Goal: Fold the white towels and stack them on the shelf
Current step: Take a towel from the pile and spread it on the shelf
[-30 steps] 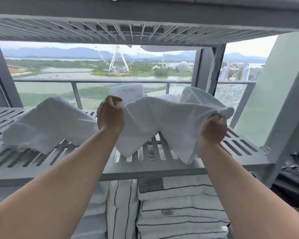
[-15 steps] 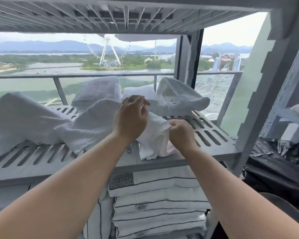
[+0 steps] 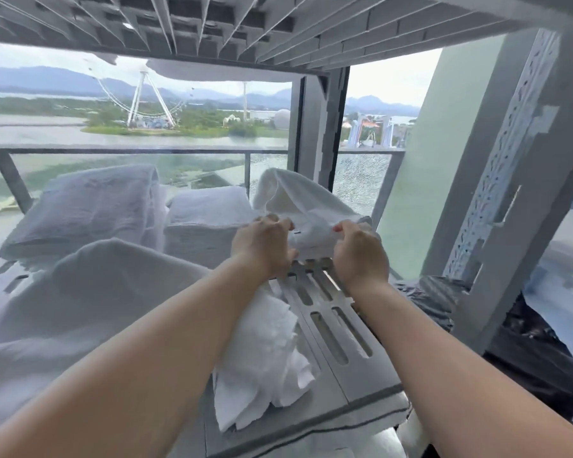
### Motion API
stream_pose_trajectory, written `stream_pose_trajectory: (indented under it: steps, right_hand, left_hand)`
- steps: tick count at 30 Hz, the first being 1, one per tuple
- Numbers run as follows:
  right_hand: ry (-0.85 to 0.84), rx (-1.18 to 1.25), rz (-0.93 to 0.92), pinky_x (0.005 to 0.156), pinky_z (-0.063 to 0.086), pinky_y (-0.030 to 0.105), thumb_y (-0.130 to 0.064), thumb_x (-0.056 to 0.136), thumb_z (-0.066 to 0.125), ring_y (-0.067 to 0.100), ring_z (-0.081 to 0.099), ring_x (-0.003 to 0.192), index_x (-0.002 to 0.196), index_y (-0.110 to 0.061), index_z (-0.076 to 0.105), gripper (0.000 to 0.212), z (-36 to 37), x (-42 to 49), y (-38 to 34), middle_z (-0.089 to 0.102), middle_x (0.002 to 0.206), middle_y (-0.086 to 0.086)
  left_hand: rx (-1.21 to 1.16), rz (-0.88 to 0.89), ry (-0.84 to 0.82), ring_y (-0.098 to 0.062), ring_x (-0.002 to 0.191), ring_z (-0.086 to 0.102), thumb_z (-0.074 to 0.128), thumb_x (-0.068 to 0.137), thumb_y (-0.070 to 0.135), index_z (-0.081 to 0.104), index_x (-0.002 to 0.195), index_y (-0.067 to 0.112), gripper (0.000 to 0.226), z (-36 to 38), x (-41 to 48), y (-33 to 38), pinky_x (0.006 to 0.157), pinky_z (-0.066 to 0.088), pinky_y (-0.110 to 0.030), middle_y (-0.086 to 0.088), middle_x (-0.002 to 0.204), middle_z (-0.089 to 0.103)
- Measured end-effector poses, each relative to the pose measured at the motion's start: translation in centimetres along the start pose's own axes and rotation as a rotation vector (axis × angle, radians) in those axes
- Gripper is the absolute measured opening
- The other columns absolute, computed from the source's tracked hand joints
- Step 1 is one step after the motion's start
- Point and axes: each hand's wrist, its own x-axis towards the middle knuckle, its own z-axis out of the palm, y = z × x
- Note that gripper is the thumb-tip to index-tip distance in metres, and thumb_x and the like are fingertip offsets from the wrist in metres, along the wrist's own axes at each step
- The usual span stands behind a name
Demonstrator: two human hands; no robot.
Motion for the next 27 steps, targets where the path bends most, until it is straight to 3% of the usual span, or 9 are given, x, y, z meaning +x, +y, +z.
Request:
stream_pose_trajectory:
  steps: [4,7,9,11,14,18,20,24,27]
  right_hand:
    - [-0.061,-0.168,0.069,0.073,0.049,0.038,-0.005,0.093,0.051,0.033,0.055,0.112,0.139,-0.021,0.049,0.05,0.8,2.6,1.0,0.055,0.125,0.016]
    - [-0.14,-0.228,0.117,0.079,0.049,0.039,-0.009,0.094,0.051,0.034,0.053,0.115,0.136,-0.023,0.054,0.044,1.4,3.8,1.8,0.051,0.129,0.017]
    - [-0.155,-0.117,0.132,0.079,0.047,0.038,-0.012,0.097,0.047,0.034,0.055,0.111,0.126,-0.02,0.065,0.036,1.9,4.1,2.1,0.052,0.128,0.017]
    - [-0.107,0.047,0.139,0.072,0.042,0.034,-0.02,0.099,0.045,0.034,0.057,0.105,0.113,-0.016,0.073,0.032,2.1,4.0,1.8,0.058,0.12,0.019]
    - [0.001,0.166,0.065,0.071,0.042,0.034,-0.025,0.099,0.041,0.034,0.054,0.108,0.101,-0.01,0.071,0.033,1.7,3.7,1.1,0.066,0.105,0.018]
    - [0.103,0.373,-0.027,0.091,0.045,0.043,-0.026,0.097,0.041,0.03,0.058,0.095,0.1,-0.011,0.065,0.029,-0.2,2.9,0.3,0.064,0.1,0.011]
    - [0.106,0.471,-0.019,0.081,0.046,0.039,-0.026,0.099,0.039,0.026,0.058,0.089,0.103,-0.01,0.062,0.028,-1.3,2.4,0.1,0.064,0.102,0.009]
    - [0.124,0.585,0.01,0.054,0.03,0.028,-0.029,0.099,0.036,0.021,0.055,0.074,0.094,-0.015,0.062,0.031,-3.6,1.2,0.5,0.065,0.086,0.002]
    - [0.08,0.52,0.013,0.051,0.027,0.023,-0.034,0.094,0.037,0.019,0.052,0.065,0.083,-0.024,0.066,0.032,-5.8,-0.3,0.9,0.056,0.066,-0.008]
  left_hand:
    - [0.141,0.029,-0.032,-0.026,0.127,0.051,0.07,0.084,0.047,0.049,0.139,0.03,0.061,2.0,2.8,0.5,0.101,0.043,-0.042,-0.002,0.139,0.053]
    - [0.193,0.028,0.026,-0.025,0.118,0.056,0.063,0.092,0.031,0.057,0.13,0.032,0.038,3.0,3.6,0.6,0.089,0.046,-0.038,0.0,0.128,0.058]
    - [0.161,0.012,0.151,-0.024,0.098,0.064,0.055,0.098,0.024,0.066,0.113,0.028,0.019,3.2,3.4,0.5,0.068,0.044,-0.034,0.003,0.107,0.063]
    - [0.098,0.0,0.236,-0.025,0.082,0.065,0.053,0.1,0.024,0.068,0.099,0.023,0.016,3.0,2.9,0.5,0.06,0.039,-0.031,0.004,0.093,0.063]
    - [-0.086,-0.023,0.309,-0.027,0.074,0.061,0.054,0.099,0.025,0.064,0.095,0.019,0.012,2.3,1.7,0.8,0.059,0.045,-0.034,0.002,0.088,0.064]
    - [-0.301,-0.136,0.431,-0.024,0.073,0.055,0.054,0.099,0.025,0.058,0.093,0.015,0.012,1.3,-0.5,2.1,0.062,0.04,-0.036,0.003,0.081,0.061]
    - [-0.387,-0.18,0.47,-0.023,0.073,0.057,0.052,0.1,0.024,0.058,0.094,0.014,0.014,0.5,-1.7,3.2,0.064,0.043,-0.037,0.003,0.08,0.063]
    - [-0.534,-0.295,0.601,-0.021,0.079,0.057,0.045,0.103,0.025,0.059,0.096,0.011,0.021,-2.4,-3.4,5.0,0.069,0.043,-0.037,0.001,0.084,0.064]
    - [-0.534,-0.351,0.608,-0.025,0.08,0.054,0.042,0.104,0.027,0.053,0.087,0.02,0.021,-3.5,-4.5,6.3,0.068,0.038,-0.036,0.007,0.076,0.056]
